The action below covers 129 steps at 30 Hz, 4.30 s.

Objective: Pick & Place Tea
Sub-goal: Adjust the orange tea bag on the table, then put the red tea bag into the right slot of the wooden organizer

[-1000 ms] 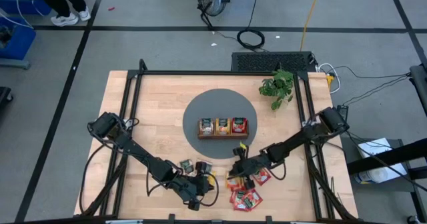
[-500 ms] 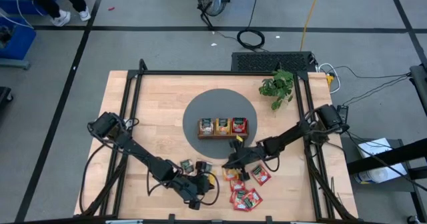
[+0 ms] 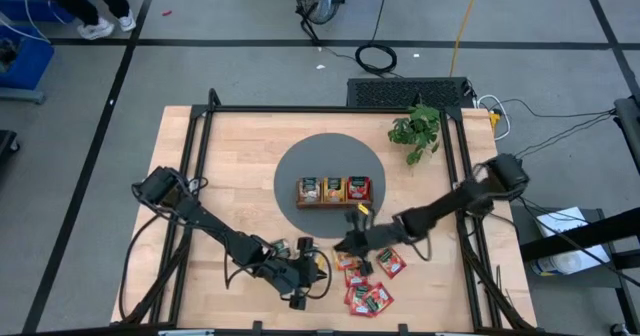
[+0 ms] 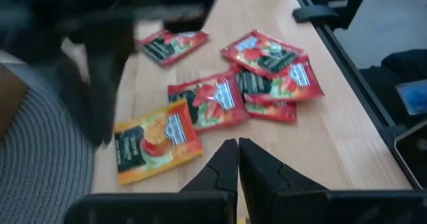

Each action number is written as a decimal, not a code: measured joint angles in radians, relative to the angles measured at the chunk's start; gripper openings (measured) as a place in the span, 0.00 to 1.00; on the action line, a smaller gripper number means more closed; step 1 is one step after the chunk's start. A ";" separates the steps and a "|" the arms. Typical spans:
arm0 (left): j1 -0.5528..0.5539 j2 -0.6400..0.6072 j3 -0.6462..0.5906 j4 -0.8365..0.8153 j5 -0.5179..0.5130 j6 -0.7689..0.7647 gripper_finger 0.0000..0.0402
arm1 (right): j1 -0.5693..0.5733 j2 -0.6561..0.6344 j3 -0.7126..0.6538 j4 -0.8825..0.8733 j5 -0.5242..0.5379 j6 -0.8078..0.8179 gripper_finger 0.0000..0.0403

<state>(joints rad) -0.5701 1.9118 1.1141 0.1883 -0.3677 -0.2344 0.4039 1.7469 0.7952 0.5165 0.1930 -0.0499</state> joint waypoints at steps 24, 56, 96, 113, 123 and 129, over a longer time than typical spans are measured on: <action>0.151 0.181 0.006 0.302 0.479 0.075 0.05 | 0.290 -0.066 -0.073 -0.282 0.201 0.365 0.00; 0.213 0.209 0.037 0.097 0.165 -0.140 0.05 | 0.331 -0.066 -0.076 -0.263 0.276 0.452 0.00; 0.130 0.333 0.420 -0.329 0.370 0.048 0.05 | 0.268 -0.069 -0.150 -0.258 0.077 1.055 0.04; 0.174 0.328 0.425 -0.345 0.365 0.095 0.05 | 0.207 -0.064 -0.151 -0.213 -0.010 1.180 0.22; 0.203 0.381 0.428 -0.285 0.374 0.109 0.05 | 0.197 -0.065 -0.183 -0.191 -0.007 1.240 0.23; 0.209 0.389 0.428 -0.265 0.383 0.105 0.05 | 0.199 -0.067 -0.281 -0.065 -0.004 1.280 0.23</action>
<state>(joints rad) -0.3614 2.3013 1.5417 -0.0765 0.0154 -0.1299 0.6031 1.6798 0.5145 0.4514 0.1887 1.2301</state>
